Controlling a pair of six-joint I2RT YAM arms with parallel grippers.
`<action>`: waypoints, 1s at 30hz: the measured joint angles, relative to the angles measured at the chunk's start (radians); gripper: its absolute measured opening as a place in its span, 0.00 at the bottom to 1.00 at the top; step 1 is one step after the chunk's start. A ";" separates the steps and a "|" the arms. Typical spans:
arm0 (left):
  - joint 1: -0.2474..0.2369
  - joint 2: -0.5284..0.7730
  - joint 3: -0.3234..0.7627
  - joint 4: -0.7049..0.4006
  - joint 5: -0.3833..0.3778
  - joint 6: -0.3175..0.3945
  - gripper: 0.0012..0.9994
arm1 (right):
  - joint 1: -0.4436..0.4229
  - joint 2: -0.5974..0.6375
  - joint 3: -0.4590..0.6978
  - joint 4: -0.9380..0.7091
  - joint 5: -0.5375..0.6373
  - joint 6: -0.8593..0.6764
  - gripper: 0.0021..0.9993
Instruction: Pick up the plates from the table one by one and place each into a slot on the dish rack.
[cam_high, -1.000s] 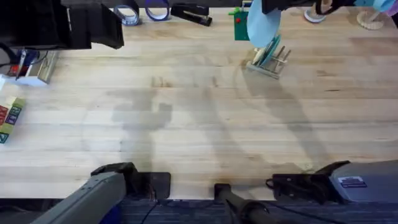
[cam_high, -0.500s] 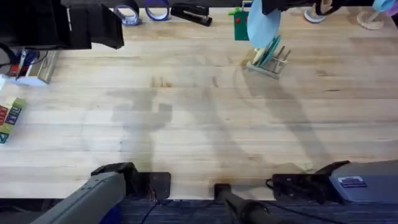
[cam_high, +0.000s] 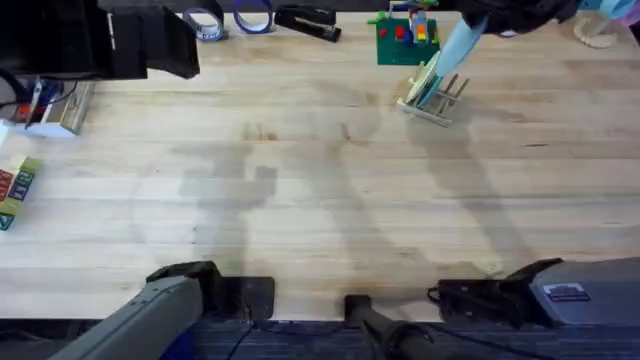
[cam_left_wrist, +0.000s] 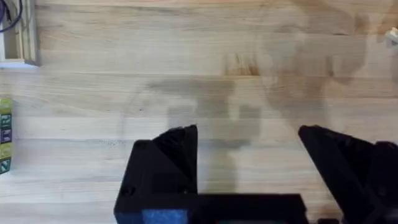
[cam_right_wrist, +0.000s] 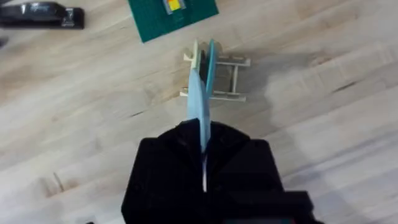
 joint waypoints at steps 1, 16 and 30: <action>0.000 0.000 0.000 0.000 0.000 0.000 0.99 | 0.000 0.000 0.000 -0.007 0.010 0.026 0.03; 0.000 0.000 0.000 0.000 0.000 0.000 0.99 | -0.067 0.000 0.000 -0.157 0.046 0.244 0.03; 0.000 0.000 0.000 0.000 0.000 0.000 0.99 | -0.068 0.003 0.000 -0.140 0.046 0.172 0.03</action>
